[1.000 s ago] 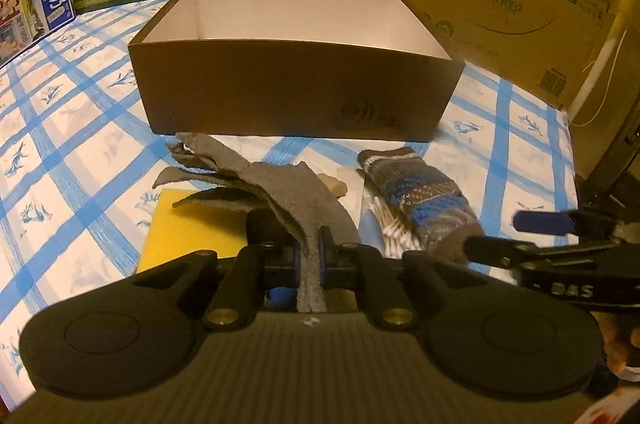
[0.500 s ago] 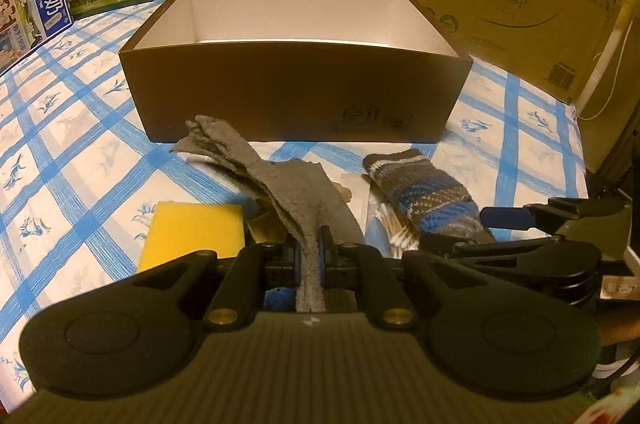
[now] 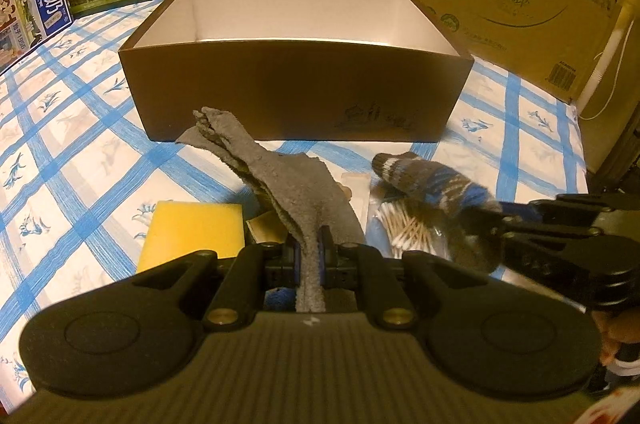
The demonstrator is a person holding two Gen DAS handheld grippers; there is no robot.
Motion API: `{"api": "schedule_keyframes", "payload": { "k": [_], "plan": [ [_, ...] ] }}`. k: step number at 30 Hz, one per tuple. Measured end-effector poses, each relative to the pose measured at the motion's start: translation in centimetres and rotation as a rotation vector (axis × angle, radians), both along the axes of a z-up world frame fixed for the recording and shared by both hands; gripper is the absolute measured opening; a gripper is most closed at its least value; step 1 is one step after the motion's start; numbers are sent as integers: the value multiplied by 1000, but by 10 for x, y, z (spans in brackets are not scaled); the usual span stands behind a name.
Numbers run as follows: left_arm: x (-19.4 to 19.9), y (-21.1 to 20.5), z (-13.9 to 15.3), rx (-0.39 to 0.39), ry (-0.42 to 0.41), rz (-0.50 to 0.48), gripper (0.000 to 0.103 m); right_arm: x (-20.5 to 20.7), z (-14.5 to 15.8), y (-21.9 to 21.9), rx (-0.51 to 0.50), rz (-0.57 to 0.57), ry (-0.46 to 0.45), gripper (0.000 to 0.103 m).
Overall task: Organize soft objects
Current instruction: 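Lift the grey cloth with the left tool while the right tool grasps the striped sock, then carry the grey cloth and striped sock over the brown box with both tools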
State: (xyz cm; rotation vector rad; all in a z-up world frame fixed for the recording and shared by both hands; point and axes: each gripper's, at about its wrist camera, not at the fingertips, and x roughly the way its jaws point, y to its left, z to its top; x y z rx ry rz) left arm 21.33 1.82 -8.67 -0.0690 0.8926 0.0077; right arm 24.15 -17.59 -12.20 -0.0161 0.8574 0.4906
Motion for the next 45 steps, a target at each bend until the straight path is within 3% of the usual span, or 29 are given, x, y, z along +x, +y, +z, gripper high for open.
{"api": "schedule_keyframes", "payload": {
  "k": [9,24,35,45],
  "plan": [
    [-11,-4,24,-10,-57,-26,6,-8,35,-25,80,-57,-36,16],
    [-33,40,109,-9,-237,42,6,-18,88,-32,161,-44,-100,16],
    [-17,57,133,22,-282,53,6,-3,108,-18,191,2,-135,16],
    [31,64,143,18,-294,32,6,34,122,-2,194,34,-176,16]
  ]
}}
